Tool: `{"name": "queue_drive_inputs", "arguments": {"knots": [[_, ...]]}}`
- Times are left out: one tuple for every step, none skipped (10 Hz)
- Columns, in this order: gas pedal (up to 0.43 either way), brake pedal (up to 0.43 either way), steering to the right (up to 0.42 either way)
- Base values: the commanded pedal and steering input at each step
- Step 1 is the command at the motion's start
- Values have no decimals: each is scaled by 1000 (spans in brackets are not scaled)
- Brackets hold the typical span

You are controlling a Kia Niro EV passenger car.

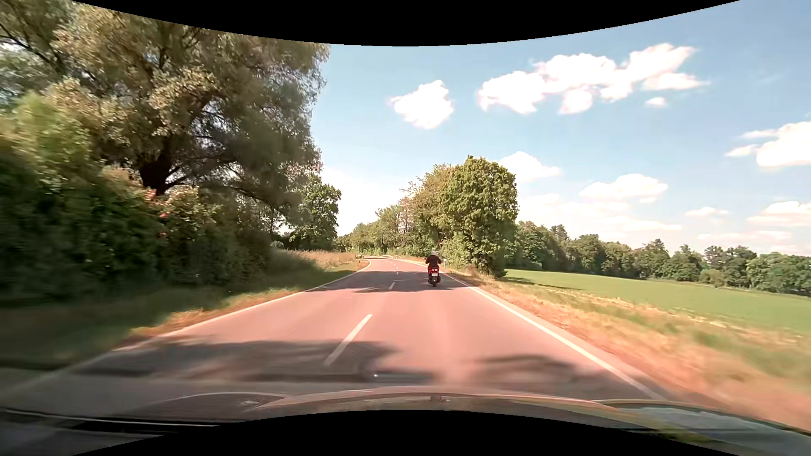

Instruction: Follow the waypoints while adhering to traffic rules and regulations

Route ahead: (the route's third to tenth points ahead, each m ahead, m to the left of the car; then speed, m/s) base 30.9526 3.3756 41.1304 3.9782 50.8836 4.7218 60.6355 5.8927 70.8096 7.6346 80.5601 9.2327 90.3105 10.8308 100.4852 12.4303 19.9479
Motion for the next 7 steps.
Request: {"name": "queue_drive_inputs", "arguments": {"knots": [[177, 6, -7], [177, 12, -7], [177, 12, -7], [177, 6, -7], [138, 12, -7], [130, 6, -7], [130, 6, -7]]}}
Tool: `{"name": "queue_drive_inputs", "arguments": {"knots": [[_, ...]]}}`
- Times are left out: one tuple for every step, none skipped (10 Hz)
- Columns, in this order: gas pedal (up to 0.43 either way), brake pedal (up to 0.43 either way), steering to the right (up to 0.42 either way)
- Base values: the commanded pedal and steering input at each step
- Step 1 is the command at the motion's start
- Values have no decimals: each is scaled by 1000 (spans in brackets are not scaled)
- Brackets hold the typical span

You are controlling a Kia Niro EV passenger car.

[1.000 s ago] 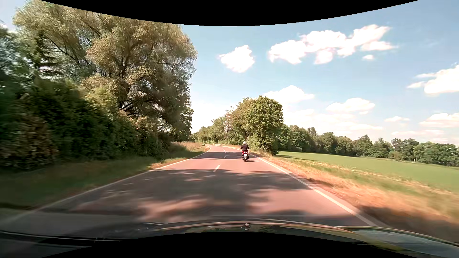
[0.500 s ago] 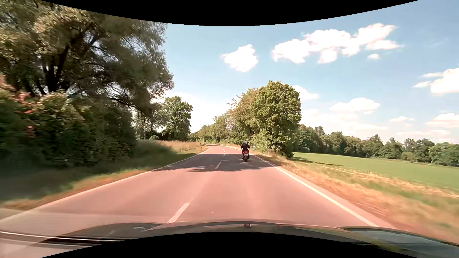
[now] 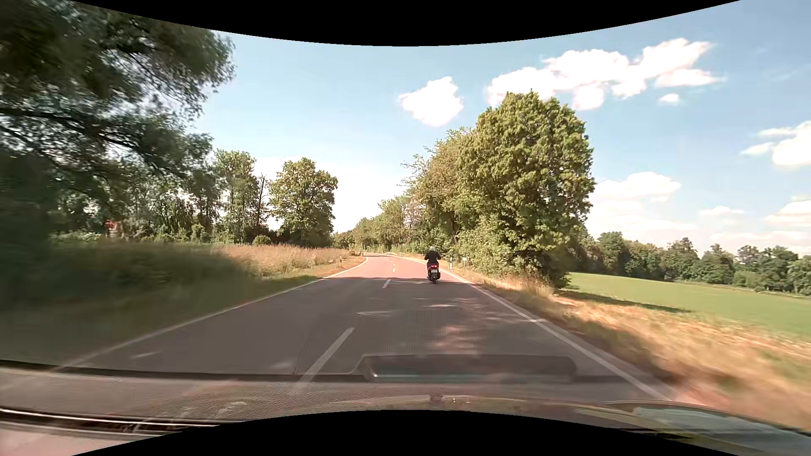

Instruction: Follow the waypoints while adhering to traffic rules and regulations

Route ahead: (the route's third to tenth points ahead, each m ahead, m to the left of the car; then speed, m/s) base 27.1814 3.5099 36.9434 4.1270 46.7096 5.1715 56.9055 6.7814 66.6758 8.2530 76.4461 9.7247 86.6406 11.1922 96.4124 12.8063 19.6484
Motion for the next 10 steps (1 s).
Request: {"name": "queue_drive_inputs", "arguments": {"knots": [[130, 6, -7], [130, 12, -7], [130, 12, -7], [138, 12, -7], [157, 12, -7], [169, 6, -8], [169, 6, -9], [169, 12, -9], [169, 6, -11], [169, 6, -13]]}}
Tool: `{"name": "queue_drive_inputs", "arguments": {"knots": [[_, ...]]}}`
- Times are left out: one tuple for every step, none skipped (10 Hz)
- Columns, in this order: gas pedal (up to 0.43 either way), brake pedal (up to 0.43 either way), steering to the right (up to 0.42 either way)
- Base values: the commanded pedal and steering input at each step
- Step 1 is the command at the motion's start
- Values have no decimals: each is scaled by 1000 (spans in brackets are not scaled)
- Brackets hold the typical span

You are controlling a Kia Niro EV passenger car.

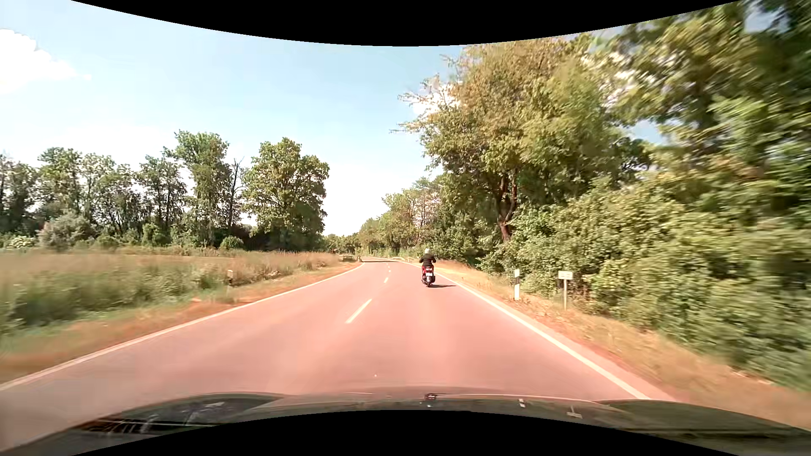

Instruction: Follow the waypoints while adhering to traffic rules and regulations

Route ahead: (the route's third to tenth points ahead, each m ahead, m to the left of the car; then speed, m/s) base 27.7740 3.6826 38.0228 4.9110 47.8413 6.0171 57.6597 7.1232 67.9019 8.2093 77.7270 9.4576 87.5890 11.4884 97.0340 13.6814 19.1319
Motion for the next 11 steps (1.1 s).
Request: {"name": "queue_drive_inputs", "arguments": {"knots": [[177, 6, -13], [177, 6, -13], [189, 6, -12], [189, 6, -12], [189, 6, -12], [189, 12, -12], [189, 6, -12], [189, 6, -12], [189, 6, -13], [189, 12, -12], [189, 12, -12]]}}
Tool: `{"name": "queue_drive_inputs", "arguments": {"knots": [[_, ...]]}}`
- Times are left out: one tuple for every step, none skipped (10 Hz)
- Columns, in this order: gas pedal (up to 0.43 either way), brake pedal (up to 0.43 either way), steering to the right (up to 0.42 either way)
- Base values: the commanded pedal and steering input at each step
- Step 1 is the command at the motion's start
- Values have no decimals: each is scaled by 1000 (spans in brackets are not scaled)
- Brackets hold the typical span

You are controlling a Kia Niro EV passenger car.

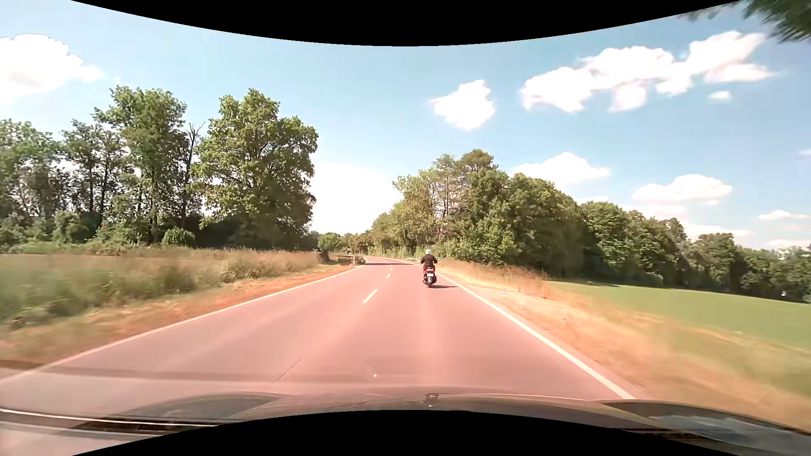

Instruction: Follow the waypoints while adhering to traffic rules and regulations

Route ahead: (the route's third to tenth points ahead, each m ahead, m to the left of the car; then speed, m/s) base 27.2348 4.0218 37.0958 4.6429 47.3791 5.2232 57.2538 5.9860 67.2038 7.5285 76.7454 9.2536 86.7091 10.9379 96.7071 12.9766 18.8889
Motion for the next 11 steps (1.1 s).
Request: {"name": "queue_drive_inputs", "arguments": {"knots": [[189, 6, -12], [189, 12, -12], [189, 12, -12], [189, 6, -12], [189, 6, -12], [189, 6, -12], [189, 6, -12], [189, 6, -12], [189, 6, -12], [189, 6, -12], [189, 6, -12]]}}
